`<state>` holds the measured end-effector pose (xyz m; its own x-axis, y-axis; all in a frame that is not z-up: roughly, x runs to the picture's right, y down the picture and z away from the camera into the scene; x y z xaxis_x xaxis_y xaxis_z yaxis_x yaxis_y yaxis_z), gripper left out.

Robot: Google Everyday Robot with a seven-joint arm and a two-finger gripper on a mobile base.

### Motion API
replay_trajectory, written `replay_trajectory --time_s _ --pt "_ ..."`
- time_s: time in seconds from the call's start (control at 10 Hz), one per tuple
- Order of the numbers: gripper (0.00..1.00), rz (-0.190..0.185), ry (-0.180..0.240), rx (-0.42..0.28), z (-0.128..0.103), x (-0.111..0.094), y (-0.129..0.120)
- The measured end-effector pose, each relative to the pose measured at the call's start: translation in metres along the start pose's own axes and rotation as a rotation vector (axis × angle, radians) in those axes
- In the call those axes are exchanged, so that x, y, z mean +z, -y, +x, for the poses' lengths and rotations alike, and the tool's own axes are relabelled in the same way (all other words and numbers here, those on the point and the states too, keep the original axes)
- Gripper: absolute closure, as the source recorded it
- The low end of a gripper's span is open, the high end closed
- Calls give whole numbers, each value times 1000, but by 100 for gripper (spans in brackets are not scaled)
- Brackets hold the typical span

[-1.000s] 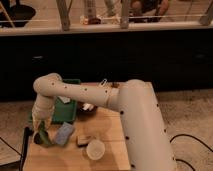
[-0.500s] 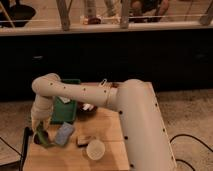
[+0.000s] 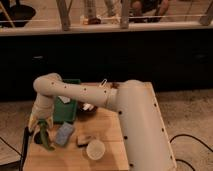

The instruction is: Place pepper in metal cup

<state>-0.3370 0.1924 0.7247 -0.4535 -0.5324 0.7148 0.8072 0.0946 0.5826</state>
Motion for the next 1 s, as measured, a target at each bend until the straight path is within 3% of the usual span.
replay_trajectory --time_s 1.0 --pt "20 -3 13 6 4 -6 -5"
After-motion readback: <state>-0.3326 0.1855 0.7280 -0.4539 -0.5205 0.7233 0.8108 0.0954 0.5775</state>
